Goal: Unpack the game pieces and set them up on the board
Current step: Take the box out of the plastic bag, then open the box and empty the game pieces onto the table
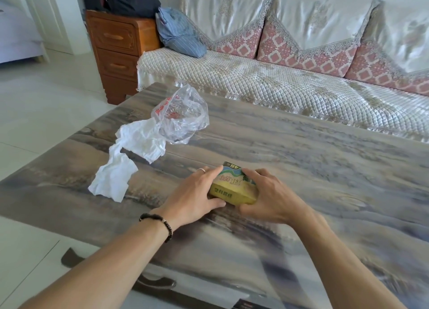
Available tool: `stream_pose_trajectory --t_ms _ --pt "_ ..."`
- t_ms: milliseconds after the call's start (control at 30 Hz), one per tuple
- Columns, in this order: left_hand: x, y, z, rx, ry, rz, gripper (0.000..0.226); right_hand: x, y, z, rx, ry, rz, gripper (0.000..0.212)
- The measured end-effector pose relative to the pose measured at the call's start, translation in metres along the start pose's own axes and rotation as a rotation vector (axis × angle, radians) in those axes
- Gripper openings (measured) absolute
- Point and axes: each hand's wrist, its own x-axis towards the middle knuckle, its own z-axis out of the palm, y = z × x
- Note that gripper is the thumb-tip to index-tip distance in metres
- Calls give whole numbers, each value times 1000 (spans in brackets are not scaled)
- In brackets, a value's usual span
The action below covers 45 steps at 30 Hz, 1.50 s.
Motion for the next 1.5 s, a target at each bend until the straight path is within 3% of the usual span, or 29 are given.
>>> stream_pose_trajectory --t_ms 300,533,767,933,1033,1100,1267,1500 --pt "10 -6 -7 -132 -34 -106 101 -1 -3 5 11 101 -7 98" --pt "9 -6 -3 -167 -36 -144 111 1 -8 7 -152 260 -141 80" --pt "10 -9 -2 -92 -90 -116 119 3 0 -4 109 300 -57 55" --pt "8 -8 -5 -95 -173 -144 112 5 16 -12 127 421 36 61" --pt "4 4 -3 -146 -119 -166 87 13 28 -15 228 437 134 48" --pt "5 12 -2 -54 -87 -111 69 20 37 -19 381 449 224 43" --pt "6 16 -4 -22 -118 -93 70 41 47 -19 857 468 370 38" --pt "-2 7 -14 40 -143 -81 66 106 30 -16 1082 330 479 40"
